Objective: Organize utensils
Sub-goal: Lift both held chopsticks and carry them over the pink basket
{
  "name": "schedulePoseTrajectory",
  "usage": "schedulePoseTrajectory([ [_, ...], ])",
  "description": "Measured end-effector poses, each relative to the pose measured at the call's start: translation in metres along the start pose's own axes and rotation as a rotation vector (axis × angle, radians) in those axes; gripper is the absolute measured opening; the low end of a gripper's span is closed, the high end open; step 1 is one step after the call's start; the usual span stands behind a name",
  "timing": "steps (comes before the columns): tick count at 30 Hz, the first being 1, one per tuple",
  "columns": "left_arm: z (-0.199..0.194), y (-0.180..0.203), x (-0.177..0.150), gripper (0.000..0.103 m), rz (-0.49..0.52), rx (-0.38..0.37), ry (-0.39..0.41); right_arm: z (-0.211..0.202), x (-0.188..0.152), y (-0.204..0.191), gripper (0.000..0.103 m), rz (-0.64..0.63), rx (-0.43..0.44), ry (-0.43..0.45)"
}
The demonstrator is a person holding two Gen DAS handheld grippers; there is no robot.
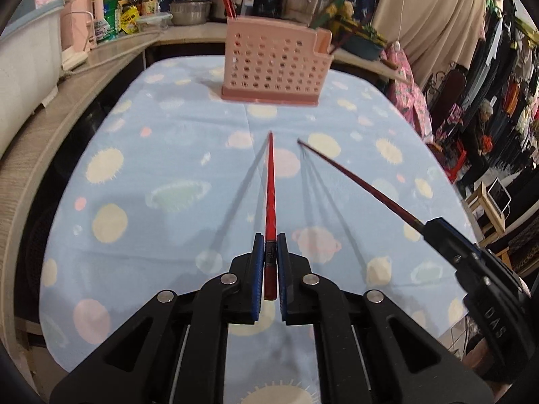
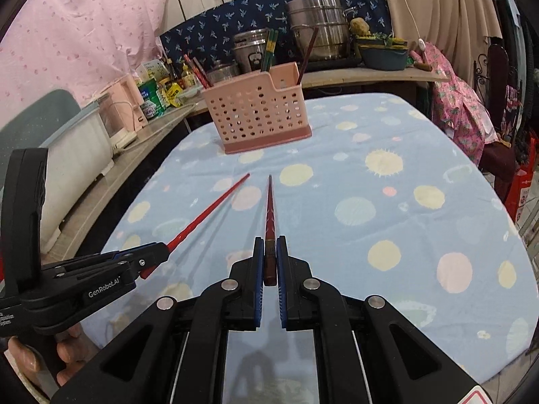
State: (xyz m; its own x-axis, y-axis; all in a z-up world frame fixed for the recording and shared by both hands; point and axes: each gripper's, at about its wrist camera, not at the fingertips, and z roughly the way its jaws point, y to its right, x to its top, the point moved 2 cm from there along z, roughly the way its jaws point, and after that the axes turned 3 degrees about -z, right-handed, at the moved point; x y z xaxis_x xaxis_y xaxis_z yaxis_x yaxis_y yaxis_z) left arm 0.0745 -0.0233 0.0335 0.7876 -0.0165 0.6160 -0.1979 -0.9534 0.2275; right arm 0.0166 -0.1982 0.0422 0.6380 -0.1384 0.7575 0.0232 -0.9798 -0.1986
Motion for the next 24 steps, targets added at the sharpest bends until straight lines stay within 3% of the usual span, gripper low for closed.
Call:
schedulePoseTrajectory([
  [10,-0.043,-0.007,0.068,0.005,-0.03,-0.01,0.151,-0.025,0.08,0.013,0.007,0.034,0.018,0.157],
  [17,-0.058,-0.007,0.121,0.003,-0.041,-0.007,0.236,-0.023,0.121,0.014,0.007,0.046,0.035,0.214],
  [24,-0.057,-0.015,0.143,0.003,-0.045,-0.005,0.255,-0.02,0.147,0.016,0.007,0.063,0.051,0.253],
])
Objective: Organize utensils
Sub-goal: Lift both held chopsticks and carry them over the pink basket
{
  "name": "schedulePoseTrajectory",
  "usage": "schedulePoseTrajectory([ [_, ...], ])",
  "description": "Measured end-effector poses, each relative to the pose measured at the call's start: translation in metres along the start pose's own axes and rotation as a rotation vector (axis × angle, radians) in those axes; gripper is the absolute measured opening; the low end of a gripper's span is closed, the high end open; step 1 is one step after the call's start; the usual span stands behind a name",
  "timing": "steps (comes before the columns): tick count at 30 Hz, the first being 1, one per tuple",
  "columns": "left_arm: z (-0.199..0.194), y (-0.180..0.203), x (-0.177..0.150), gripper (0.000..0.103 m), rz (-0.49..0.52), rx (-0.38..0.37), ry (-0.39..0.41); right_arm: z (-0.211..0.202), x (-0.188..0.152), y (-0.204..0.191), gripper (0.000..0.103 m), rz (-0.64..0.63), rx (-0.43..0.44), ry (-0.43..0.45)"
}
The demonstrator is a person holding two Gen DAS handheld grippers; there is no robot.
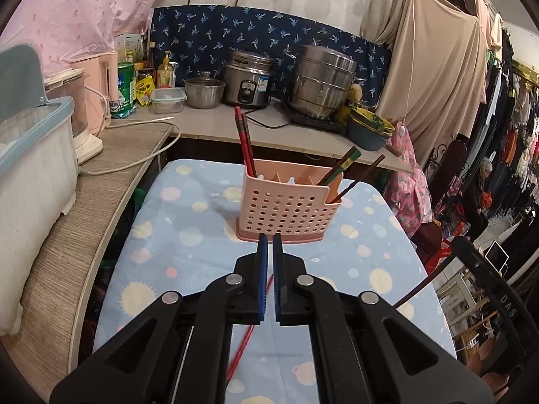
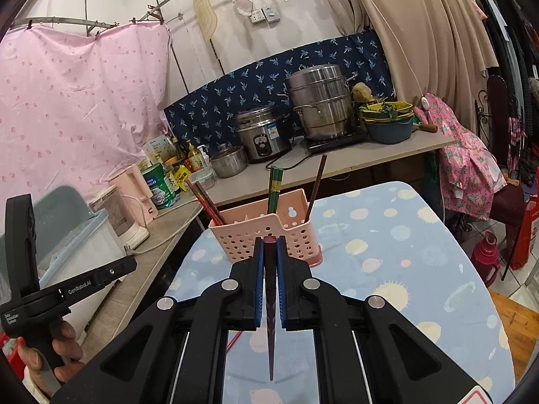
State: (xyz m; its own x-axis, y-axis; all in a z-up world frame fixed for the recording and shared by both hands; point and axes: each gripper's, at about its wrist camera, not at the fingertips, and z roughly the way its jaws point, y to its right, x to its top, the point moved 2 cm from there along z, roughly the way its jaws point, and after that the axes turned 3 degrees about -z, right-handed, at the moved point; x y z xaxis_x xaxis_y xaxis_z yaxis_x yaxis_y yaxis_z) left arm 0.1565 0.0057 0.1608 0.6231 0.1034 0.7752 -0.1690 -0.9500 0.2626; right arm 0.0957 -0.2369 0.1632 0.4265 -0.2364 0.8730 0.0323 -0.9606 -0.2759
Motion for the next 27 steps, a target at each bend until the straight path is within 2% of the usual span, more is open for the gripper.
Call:
schedulePoseTrajectory([
  [3,0.008,-0.014,-0.02,0.004,0.001,0.004,-0.039,-0.005,-0.001,-0.001,0.007,-0.002,-0.005,0.005],
  [4,0.011,-0.019,-0.029,0.008,0.003,0.003,-0.059,-0.007,-0.003,0.0,0.007,0.002,-0.006,0.004],
  [6,0.019,-0.033,-0.055,0.02,-0.007,0.009,-0.109,-0.011,-0.007,0.001,0.007,0.023,-0.003,-0.002],
  [8,0.028,-0.047,-0.082,0.037,-0.032,-0.001,-0.169,-0.016,-0.01,0.003,0.007,0.036,-0.007,-0.004],
  [9,0.034,-0.054,-0.097,0.038,-0.046,0.001,-0.206,-0.018,-0.011,0.004,0.007,0.041,-0.011,-0.004],
  [13,0.052,-0.068,-0.141,0.038,-0.053,0.009,-0.317,-0.026,-0.016,0.003,0.007,0.047,-0.027,-0.003],
  [21,0.068,-0.061,-0.175,0.036,-0.029,0.008,-0.4,-0.04,-0.021,-0.006,0.007,0.017,-0.053,0.013],
  [27,0.07,-0.06,-0.182,0.015,-0.016,0.027,-0.404,-0.043,-0.022,-0.007,0.007,0.013,-0.055,0.016],
])
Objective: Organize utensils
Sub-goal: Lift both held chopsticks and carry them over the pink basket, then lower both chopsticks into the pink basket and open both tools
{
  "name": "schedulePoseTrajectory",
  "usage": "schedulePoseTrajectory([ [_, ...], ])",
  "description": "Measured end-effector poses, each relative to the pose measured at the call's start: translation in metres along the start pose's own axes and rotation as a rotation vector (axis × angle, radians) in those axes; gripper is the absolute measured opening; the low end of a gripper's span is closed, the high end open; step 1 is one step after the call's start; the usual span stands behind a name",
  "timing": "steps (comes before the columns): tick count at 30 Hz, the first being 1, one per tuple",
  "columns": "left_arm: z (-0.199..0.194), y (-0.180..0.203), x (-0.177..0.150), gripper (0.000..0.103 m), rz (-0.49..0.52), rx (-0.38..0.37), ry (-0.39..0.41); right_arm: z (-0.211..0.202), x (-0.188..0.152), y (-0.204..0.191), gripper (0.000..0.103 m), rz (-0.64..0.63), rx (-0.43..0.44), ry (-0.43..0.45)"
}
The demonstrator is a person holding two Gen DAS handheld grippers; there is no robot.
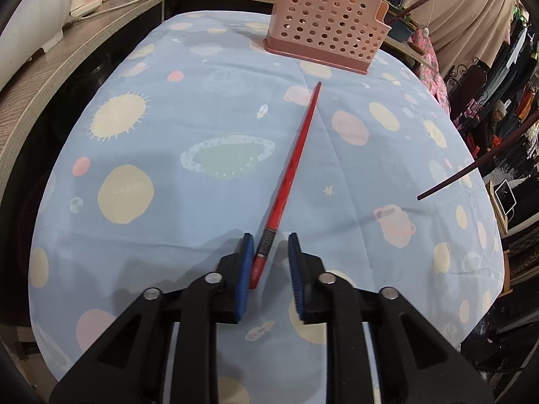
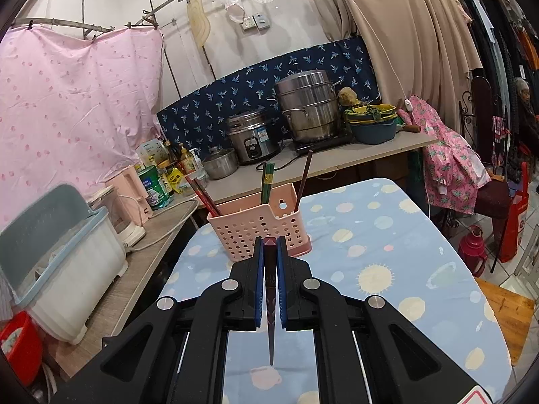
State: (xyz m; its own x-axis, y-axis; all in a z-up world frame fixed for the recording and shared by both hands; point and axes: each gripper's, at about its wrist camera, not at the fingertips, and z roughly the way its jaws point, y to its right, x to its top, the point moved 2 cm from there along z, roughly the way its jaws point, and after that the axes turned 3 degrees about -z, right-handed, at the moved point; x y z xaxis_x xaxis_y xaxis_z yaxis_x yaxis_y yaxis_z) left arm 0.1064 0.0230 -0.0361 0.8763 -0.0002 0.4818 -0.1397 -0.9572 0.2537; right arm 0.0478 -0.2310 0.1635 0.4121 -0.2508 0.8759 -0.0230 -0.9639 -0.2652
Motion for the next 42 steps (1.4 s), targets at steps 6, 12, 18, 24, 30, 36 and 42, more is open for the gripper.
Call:
schedulePoseTrajectory([
  [6,-0.004,0.002,-0.001,0.008,0.011,-0.003,0.002,-0.003,-0.003,-0.001,0.007,0.004,0.008,-0.012],
  [12,-0.048,0.009,0.024,0.007,0.004,-0.034,0.096,-0.002,-0.003,-0.001,0.007,-0.004,0.013,-0.01],
  [18,-0.112,0.021,0.085,0.007,0.019,-0.053,0.266,0.01,0.014,-0.006,0.007,-0.018,0.049,-0.003],
  [24,-0.147,0.04,0.148,0.007,0.055,-0.028,0.399,0.03,0.044,-0.017,0.007,-0.051,0.072,0.026],
  [30,-0.159,0.055,0.197,0.006,0.05,-0.036,0.454,0.058,0.083,-0.018,0.007,-0.012,0.131,0.045],
  [36,-0.187,0.071,0.246,0.006,0.044,-0.054,0.567,0.08,0.129,-0.024,0.007,-0.01,0.146,0.113],
  [42,-0.209,0.087,0.298,0.006,0.035,-0.067,0.696,0.115,0.177,-0.029,0.007,-0.015,0.132,0.176],
])
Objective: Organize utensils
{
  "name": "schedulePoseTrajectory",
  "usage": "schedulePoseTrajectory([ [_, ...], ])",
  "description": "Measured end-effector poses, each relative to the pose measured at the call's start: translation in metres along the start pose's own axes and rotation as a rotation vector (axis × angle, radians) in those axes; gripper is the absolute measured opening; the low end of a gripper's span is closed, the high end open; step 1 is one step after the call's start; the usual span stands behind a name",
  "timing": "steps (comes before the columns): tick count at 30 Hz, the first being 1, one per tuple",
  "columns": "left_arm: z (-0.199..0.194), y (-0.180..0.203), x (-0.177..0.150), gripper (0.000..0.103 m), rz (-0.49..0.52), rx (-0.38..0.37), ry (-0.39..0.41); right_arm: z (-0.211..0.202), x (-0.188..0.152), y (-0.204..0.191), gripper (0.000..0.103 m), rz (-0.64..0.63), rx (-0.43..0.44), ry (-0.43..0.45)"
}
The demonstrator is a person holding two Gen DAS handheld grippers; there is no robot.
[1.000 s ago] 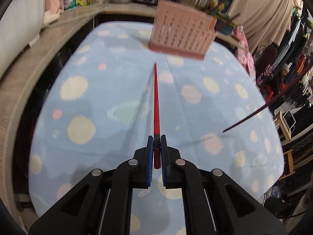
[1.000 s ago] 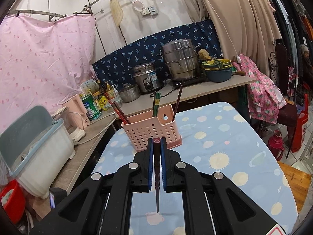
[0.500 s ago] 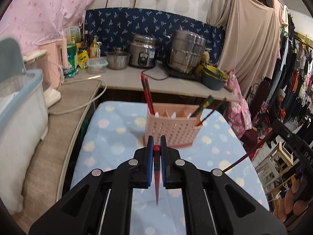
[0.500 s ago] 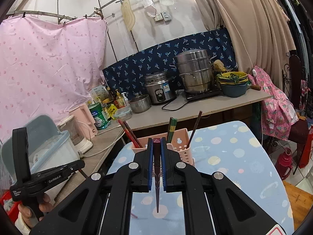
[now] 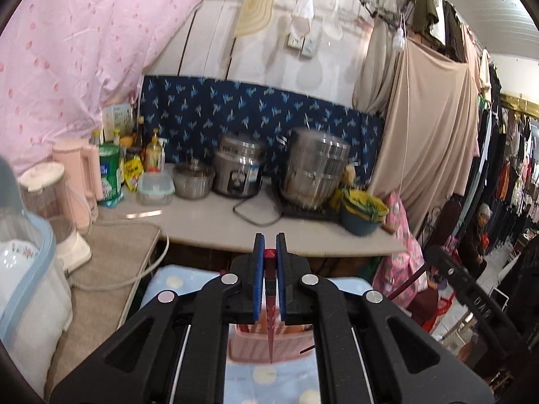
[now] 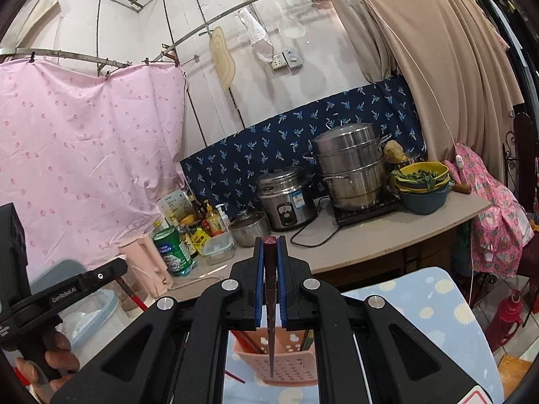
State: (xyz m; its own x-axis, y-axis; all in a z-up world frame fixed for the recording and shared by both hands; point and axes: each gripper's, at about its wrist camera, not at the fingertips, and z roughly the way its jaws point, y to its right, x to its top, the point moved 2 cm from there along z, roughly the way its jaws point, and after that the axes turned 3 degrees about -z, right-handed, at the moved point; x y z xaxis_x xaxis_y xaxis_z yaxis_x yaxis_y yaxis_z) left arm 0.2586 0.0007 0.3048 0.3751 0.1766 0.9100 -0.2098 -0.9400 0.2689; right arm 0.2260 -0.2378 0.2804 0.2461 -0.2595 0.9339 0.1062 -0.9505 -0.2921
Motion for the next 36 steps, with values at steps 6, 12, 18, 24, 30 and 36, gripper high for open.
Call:
schedulePoseTrajectory([
  [6,0.038,0.003,0.015,0.006,0.006,0.026,0.026,0.045,0.015,0.01,0.007,0.013,-0.026,0.01],
  [12,0.081,-0.011,-0.01,0.006,0.001,0.057,-0.055,0.085,-0.012,0.025,0.007,0.023,-0.049,-0.08],
  [18,0.107,-0.029,-0.043,0.007,-0.012,0.089,-0.143,0.11,-0.051,0.039,0.008,0.032,-0.074,-0.179],
  [24,0.097,-0.037,-0.059,0.028,-0.019,0.103,-0.156,0.098,-0.06,0.043,0.037,0.039,-0.079,-0.185],
  [30,0.064,-0.03,-0.074,0.06,0.04,0.141,-0.133,0.064,-0.064,0.043,0.045,0.039,-0.074,-0.184],
  [36,0.033,-0.016,-0.103,0.075,0.128,0.198,-0.132,0.031,-0.087,0.038,0.05,0.023,-0.083,-0.225],
])
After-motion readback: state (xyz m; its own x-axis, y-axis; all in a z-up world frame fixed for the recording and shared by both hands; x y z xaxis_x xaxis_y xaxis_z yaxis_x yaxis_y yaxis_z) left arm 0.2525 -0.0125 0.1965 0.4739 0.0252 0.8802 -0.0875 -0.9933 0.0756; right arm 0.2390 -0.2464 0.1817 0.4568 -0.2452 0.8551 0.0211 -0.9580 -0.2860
